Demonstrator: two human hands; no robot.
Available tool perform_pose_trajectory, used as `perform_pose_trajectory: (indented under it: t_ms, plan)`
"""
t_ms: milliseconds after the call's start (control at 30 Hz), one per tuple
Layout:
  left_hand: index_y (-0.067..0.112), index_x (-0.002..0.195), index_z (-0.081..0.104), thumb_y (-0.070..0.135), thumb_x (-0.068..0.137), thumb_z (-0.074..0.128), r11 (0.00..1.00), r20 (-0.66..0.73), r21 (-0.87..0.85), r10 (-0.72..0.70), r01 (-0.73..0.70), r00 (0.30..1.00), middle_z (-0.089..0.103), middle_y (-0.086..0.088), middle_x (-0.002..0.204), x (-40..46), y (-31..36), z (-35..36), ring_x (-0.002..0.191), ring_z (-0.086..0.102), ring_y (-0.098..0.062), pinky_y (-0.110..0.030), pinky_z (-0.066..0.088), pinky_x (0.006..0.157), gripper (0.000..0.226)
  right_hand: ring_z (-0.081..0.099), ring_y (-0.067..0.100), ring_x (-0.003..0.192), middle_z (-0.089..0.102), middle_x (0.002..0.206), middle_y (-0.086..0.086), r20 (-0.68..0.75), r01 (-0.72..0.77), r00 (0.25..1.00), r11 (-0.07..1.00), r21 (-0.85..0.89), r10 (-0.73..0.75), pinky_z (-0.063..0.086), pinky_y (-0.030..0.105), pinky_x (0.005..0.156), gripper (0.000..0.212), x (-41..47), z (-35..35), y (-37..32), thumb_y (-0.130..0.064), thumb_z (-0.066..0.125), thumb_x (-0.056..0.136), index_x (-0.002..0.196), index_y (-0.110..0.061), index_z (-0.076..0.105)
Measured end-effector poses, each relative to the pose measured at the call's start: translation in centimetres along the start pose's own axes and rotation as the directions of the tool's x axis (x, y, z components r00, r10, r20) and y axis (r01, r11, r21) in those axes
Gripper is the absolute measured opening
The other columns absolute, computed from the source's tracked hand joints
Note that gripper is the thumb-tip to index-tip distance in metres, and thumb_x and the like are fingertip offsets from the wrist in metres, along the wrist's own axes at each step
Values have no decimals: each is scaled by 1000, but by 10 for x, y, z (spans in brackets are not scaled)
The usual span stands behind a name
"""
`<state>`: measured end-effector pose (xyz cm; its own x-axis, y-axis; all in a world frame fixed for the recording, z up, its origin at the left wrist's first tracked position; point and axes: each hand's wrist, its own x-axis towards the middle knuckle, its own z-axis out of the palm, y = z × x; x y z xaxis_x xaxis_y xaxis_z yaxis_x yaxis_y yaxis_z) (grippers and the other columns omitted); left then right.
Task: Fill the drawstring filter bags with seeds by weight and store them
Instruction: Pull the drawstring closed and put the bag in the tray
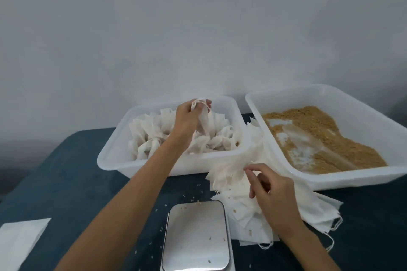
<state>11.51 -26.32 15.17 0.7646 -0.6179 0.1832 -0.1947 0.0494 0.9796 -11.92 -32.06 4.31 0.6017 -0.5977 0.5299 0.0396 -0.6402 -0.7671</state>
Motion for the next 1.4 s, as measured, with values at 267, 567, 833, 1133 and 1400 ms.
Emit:
perform_pose_trajectory:
  t_ms: [267, 567, 833, 1133, 1400]
  plan:
    - [-4, 100, 78, 3, 95, 65, 945, -53, 318, -57, 71, 997, 69, -11, 89, 109, -7, 53, 82, 64, -26, -47, 61, 86, 16, 57, 1, 47, 59, 54, -13, 57, 52, 997, 994, -99, -46, 44, 12, 51, 12, 0, 5, 1, -27, 61, 99, 101, -39, 61]
    - [-6, 112, 72, 0, 96, 63, 715, 35, 691, -185, 110, 982, 63, -33, 119, 160, -44, 76, 99, 73, -43, -48, 63, 82, 19, 53, 2, 42, 56, 48, -11, -48, 67, 996, 989, -133, -74, 52, 24, 48, 11, 11, 0, 2, -28, 62, 95, 97, -25, 72]
    - [3, 110, 69, 18, 97, 72, 579, 172, 804, -6, -137, 985, 70, -13, 109, 137, -36, 78, 104, 64, -28, -32, 52, 91, 21, 55, 9, 46, 56, 52, -10, -33, 23, 999, 995, -94, -26, 49, 30, 48, 13, 13, -3, 2, -35, 56, 100, 103, -30, 67]
    - [11, 92, 70, 11, 97, 71, 675, 197, 566, 448, -474, 872, 62, 8, 74, -56, -11, 7, 65, 53, -7, -16, 44, 63, 5, 60, 9, 52, 62, 59, -11, -28, -32, 999, 999, -9, 32, 39, 13, 51, 8, 10, -3, 5, -28, 60, 101, 100, -34, 65]
    - [14, 125, 70, 18, 99, 67, 231, 708, 665, 110, -710, 698, 62, -7, 123, -119, -58, 27, 110, 60, -26, -39, 51, 80, 26, 63, 8, 55, 65, 62, -15, -30, -35, 999, 998, -55, 34, 46, 18, 55, 6, 5, 2, 12, -29, 60, 100, 99, -34, 63]
